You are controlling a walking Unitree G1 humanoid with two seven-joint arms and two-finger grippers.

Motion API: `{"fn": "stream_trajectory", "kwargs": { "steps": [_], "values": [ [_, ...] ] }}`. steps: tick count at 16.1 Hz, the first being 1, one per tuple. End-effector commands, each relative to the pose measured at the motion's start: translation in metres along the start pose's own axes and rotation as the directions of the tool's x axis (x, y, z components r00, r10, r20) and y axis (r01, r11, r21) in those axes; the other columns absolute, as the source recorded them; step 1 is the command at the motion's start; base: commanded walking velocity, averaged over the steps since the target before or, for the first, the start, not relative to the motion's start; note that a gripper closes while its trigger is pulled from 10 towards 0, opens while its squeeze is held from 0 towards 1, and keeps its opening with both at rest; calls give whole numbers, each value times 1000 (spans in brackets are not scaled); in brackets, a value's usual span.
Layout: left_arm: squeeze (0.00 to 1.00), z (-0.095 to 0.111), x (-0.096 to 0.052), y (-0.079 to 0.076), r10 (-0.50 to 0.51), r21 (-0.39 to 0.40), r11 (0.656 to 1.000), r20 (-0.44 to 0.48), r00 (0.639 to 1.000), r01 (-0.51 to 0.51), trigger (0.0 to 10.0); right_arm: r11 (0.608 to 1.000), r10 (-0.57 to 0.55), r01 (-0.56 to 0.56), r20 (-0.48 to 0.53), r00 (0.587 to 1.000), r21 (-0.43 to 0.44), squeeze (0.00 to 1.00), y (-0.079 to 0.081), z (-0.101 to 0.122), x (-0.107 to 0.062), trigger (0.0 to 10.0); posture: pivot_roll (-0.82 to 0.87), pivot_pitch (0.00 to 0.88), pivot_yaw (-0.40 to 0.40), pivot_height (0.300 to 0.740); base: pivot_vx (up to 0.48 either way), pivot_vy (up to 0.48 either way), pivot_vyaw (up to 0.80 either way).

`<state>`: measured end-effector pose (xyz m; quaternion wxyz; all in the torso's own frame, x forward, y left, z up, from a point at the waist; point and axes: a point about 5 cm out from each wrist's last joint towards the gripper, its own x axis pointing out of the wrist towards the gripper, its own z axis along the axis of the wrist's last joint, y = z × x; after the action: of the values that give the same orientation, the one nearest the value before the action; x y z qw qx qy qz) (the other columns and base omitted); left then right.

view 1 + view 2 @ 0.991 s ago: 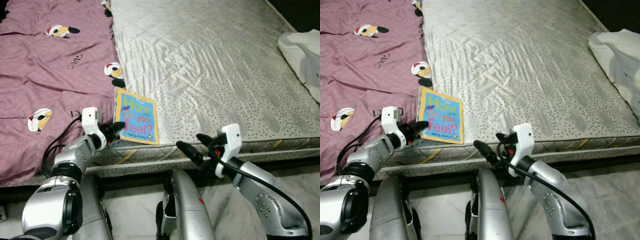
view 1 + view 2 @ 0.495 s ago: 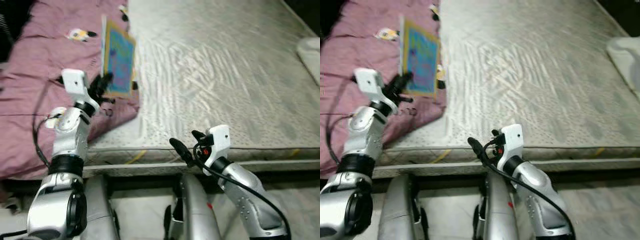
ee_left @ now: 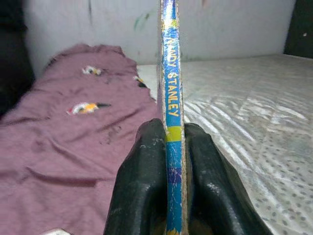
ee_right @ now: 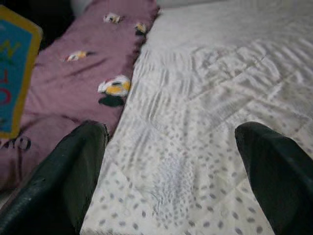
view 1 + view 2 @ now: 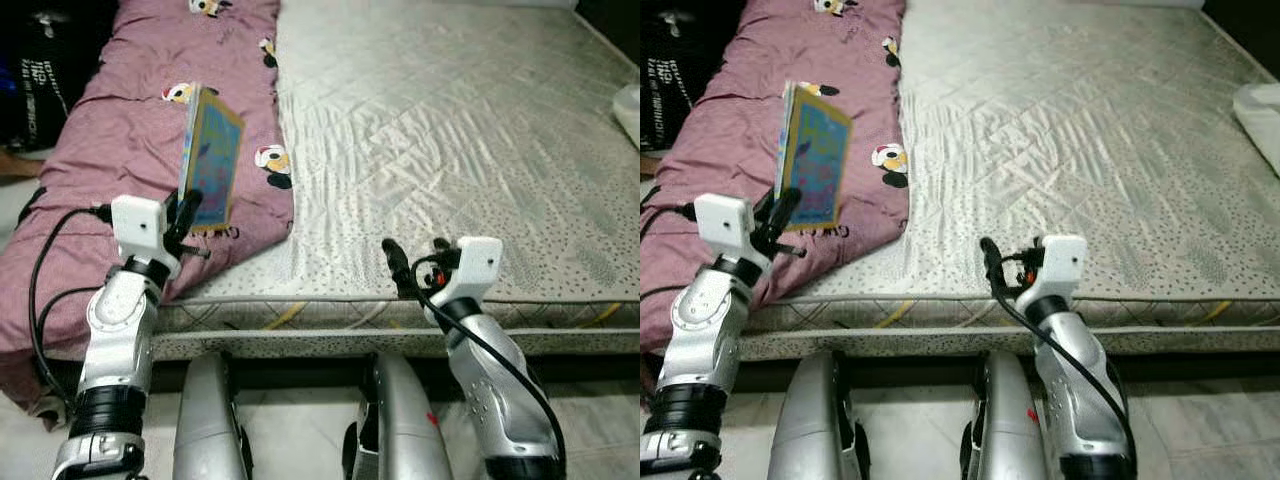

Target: Clean up the room

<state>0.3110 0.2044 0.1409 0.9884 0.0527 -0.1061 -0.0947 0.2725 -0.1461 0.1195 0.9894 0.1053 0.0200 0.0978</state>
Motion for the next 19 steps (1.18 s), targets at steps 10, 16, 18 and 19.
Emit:
{"fn": "stream_trajectory", "kwargs": {
  "steps": [10,16,18,19],
  "values": [
    [0,-2,-10,-21,26,-4,1000,-63,998,-26,10000,999,-25,24,58,998,24,0,-3,8,15,10000,-6,42,-32,652,0,0,0],
    [0,-2,-10,-21,26,-4,1000,-63,998,-26,10000,999,-25,24,58,998,24,0,-3,8,15,10000,-6,42,-32,652,0,0,0],
    [0,-2,-10,-21,26,-4,1000,-63,998,-26,10000,999,-25,24,58,998,24,0,-3,8,15,10000,-6,42,-32,652,0,0,0],
    [0,-2,-10,-21,26,-4,1000,-63,998,-26,10000,999,-25,24,58,998,24,0,-3,8,15,10000,-6,42,-32,652,0,0,0]
  ]
}}
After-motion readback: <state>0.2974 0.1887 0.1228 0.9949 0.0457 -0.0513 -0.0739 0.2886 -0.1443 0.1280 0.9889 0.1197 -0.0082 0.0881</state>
